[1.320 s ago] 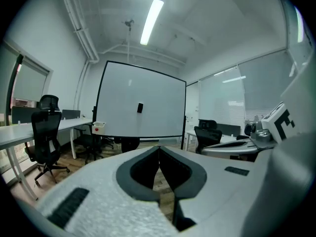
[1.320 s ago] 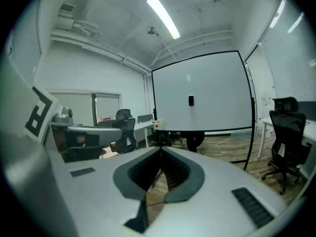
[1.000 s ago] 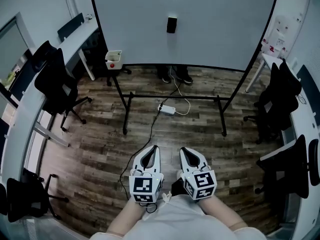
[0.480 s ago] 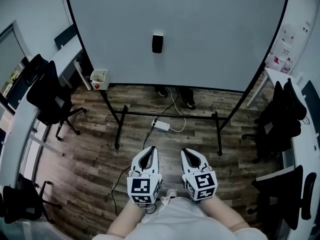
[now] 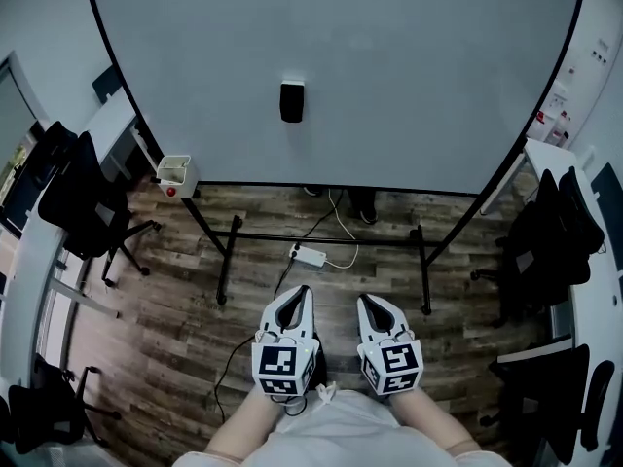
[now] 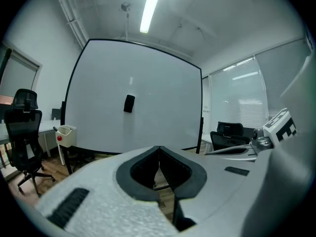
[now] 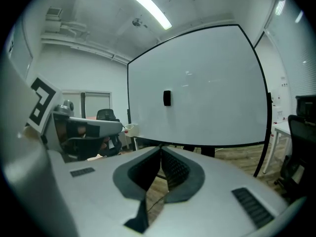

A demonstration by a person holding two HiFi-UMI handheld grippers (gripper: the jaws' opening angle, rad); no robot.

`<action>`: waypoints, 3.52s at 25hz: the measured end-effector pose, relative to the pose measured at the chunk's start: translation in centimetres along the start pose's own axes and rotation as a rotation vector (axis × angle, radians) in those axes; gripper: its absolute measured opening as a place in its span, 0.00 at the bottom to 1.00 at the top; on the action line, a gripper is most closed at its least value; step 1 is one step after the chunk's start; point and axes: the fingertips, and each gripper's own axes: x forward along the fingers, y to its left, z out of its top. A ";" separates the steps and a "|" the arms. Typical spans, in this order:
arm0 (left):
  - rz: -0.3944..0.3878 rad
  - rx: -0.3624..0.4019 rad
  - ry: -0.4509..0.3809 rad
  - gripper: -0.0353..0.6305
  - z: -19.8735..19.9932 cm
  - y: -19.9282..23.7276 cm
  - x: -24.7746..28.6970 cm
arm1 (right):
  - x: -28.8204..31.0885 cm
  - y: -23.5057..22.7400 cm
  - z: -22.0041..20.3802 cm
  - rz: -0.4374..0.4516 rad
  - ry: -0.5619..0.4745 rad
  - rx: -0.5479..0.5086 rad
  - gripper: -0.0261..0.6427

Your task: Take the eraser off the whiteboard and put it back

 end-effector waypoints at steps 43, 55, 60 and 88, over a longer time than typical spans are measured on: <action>0.036 0.084 -0.196 0.45 18.0 17.7 30.2 | 29.8 -11.0 15.1 -0.090 -0.099 -0.037 0.08; 0.095 0.146 -0.202 0.49 19.7 17.9 32.3 | 30.9 -12.2 15.0 -0.089 -0.091 -0.014 0.08; 0.139 0.153 -0.212 0.48 19.7 18.1 32.3 | 30.6 -12.7 14.8 -0.105 -0.094 -0.004 0.08; 0.064 0.118 -0.143 0.43 13.9 17.4 27.5 | 28.2 -11.1 13.6 -0.106 -0.091 0.012 0.08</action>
